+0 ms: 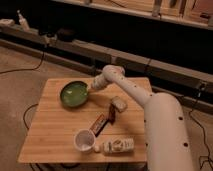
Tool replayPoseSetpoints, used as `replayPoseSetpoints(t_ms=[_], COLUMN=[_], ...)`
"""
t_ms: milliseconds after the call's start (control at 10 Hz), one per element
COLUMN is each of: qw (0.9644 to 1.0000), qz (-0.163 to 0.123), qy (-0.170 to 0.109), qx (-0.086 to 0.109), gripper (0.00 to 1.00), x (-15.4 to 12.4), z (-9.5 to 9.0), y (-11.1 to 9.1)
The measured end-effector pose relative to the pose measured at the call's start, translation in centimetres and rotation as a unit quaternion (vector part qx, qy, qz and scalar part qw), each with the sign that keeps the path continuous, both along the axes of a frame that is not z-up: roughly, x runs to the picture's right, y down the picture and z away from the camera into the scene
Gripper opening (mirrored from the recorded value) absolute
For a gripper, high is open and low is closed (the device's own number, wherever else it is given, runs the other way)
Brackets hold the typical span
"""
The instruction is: Drag the ceramic bowl in a circle
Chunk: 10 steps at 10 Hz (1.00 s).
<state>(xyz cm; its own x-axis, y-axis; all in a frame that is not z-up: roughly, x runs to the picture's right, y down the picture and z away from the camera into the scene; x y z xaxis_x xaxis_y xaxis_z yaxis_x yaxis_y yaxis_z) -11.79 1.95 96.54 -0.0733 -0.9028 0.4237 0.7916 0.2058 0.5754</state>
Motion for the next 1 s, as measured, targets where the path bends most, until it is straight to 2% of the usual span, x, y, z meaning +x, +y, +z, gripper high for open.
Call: replayPoseSetpoints(t_ms=[200,300,500,700,900,1000], qw=[0.9989,0.9972,0.9903,0.9849,0.9821,0.9806], qz=[-0.036,-0.055,-0.091,-0.110,-0.124,-0.127], qy=[-0.030,-0.051,-0.105,-0.133,-0.142,-0.148], qx=[-0.005,-0.005,-0.006,-0.003,-0.006,-0.015], gripper=[0.00,0.00,0.00,0.00,0.00,0.00], x=[-4.6,-6.0,-7.2,-5.2,-2.0,0.0], z=[-0.8,-1.5,-4.0,-6.0,-7.2,-7.9], y=[2.1,3.2,5.3,6.8,8.6,10.2])
